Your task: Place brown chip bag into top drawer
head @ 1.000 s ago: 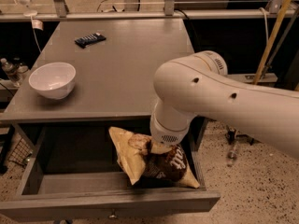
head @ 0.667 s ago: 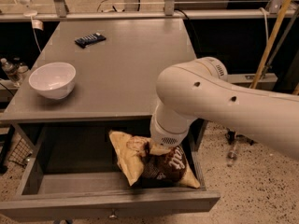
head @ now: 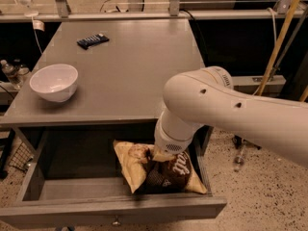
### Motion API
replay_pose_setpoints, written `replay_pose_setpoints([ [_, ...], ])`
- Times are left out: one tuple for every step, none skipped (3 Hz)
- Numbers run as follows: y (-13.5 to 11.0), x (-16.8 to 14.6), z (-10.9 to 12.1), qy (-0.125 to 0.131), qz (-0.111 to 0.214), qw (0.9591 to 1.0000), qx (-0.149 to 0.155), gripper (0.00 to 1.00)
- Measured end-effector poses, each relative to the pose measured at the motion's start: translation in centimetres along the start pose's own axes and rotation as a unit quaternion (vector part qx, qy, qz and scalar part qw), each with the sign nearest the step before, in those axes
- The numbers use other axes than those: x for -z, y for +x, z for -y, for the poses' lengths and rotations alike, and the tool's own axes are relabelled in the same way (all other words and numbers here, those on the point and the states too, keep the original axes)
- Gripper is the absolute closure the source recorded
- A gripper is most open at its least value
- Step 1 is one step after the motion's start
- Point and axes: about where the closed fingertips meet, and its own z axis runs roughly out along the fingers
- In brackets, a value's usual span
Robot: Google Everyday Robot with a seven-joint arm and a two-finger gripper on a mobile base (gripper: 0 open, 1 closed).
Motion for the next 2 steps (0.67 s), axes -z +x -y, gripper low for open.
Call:
replay_pose_setpoints([
  [-0.13, -0.34, 0.13, -0.003, 0.007, 1.0, 0.003, 0.85],
  [-0.14, -0.26, 0.06, -0.003, 0.006, 1.0, 0.004, 0.61],
])
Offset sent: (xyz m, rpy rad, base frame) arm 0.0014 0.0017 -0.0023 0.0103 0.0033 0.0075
